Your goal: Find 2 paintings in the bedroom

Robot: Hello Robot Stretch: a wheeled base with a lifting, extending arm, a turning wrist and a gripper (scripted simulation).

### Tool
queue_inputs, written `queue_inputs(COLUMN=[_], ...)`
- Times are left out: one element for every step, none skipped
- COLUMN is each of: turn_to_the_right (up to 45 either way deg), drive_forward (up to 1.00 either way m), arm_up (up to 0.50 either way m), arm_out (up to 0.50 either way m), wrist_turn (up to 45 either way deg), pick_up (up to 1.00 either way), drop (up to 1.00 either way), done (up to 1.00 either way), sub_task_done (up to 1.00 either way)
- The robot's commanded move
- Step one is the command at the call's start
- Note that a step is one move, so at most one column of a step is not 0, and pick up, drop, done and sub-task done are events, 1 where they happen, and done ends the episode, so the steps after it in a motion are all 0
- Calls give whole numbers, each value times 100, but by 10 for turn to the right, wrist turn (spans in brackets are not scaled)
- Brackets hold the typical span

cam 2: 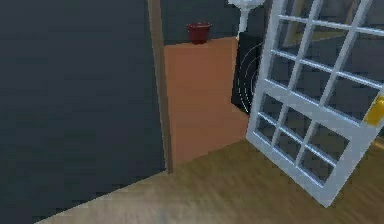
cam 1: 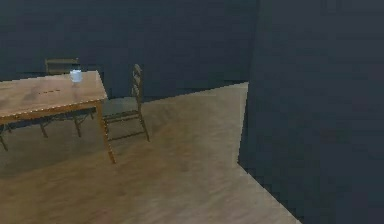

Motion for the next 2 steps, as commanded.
queue_inputs(turn_to_the_right=[0, 0], drive_forward=[100, 50], arm_up=[0, 0], arm_out=[0, 0], wrist_turn=[0, 0], pick_up=[0, 0], drop=[0, 0], done=[0, 0], sub_task_done=[0, 0])
